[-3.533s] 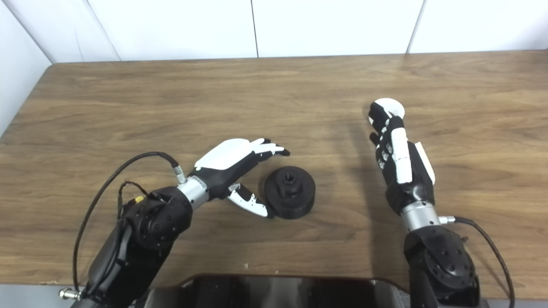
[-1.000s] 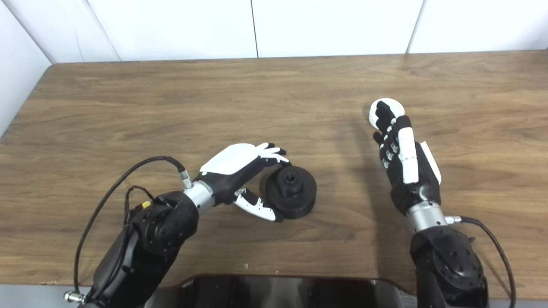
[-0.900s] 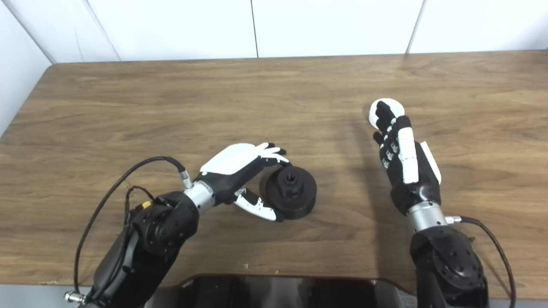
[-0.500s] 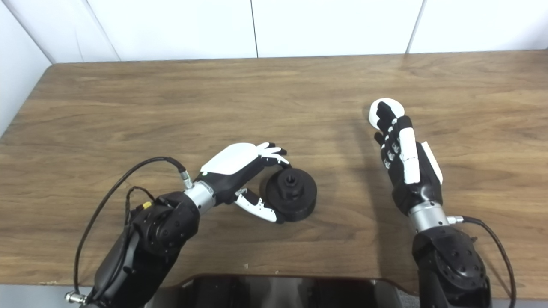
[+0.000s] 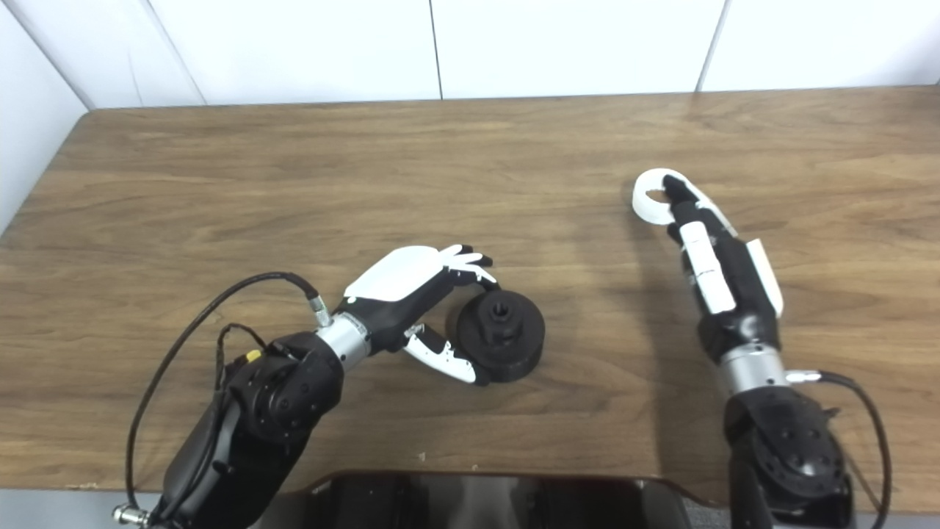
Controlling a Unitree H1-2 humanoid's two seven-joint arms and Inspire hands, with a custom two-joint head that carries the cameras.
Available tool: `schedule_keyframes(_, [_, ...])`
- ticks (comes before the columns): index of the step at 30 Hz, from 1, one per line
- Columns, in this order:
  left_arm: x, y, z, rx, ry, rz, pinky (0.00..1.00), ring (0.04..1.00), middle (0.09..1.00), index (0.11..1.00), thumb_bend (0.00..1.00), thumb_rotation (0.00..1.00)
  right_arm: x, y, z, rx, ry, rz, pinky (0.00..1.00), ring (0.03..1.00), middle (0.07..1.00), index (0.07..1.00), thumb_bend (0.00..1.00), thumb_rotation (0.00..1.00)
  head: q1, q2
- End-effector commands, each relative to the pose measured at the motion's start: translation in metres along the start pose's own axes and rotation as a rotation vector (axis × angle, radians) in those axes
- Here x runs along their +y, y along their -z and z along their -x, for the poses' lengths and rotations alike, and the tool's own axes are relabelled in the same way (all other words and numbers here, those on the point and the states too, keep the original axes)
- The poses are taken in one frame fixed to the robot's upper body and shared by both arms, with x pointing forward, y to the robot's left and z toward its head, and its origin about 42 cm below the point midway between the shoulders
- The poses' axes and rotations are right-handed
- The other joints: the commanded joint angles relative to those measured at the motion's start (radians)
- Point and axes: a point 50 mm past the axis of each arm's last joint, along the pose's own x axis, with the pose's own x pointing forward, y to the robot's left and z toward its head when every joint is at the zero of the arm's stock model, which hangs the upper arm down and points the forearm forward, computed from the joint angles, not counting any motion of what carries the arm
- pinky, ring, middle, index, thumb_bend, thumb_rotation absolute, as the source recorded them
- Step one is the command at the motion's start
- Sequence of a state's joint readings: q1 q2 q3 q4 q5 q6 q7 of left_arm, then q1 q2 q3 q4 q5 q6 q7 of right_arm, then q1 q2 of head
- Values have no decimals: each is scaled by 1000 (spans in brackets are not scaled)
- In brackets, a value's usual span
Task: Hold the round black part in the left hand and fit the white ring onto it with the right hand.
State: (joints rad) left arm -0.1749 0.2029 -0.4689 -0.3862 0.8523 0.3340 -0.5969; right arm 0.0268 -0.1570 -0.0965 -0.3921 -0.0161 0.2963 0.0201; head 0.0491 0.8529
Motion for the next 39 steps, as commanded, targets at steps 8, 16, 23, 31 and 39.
schedule_keyframes(8, [8, -6, -3, -32, -46, -18, 862, 987, 936, 719, 832, 311, -47, -58, -54, -209, 131, 461, 932, 927, 880, 761, 731, 420, -3, -1])
schedule_keyframes(16, [8, -7, -4, -34, -45, -9, 864, 990, 938, 720, 829, 299, -66, -62, -86, -197, 89, 609, 898, 942, 889, 745, 783, 367, -2, -2])
schedule_keyframes(23, [8, -6, -5, -34, -49, -11, 864, 986, 935, 720, 834, 302, -67, -57, -106, -144, -2, 702, 933, 995, 927, 739, 883, 385, -4, -3])
schedule_keyframes(31, [8, -3, -4, -24, -53, -5, 869, 989, 940, 718, 835, 296, -66, -57, -125, -124, -48, 724, 982, 1000, 939, 728, 923, 371, -2, -7])
schedule_keyframes(39, [10, 1, -2, -18, -56, 3, 874, 998, 947, 725, 825, 292, -64, -56, -131, -97, -75, 741, 985, 1000, 950, 738, 916, 389, 0, -9])
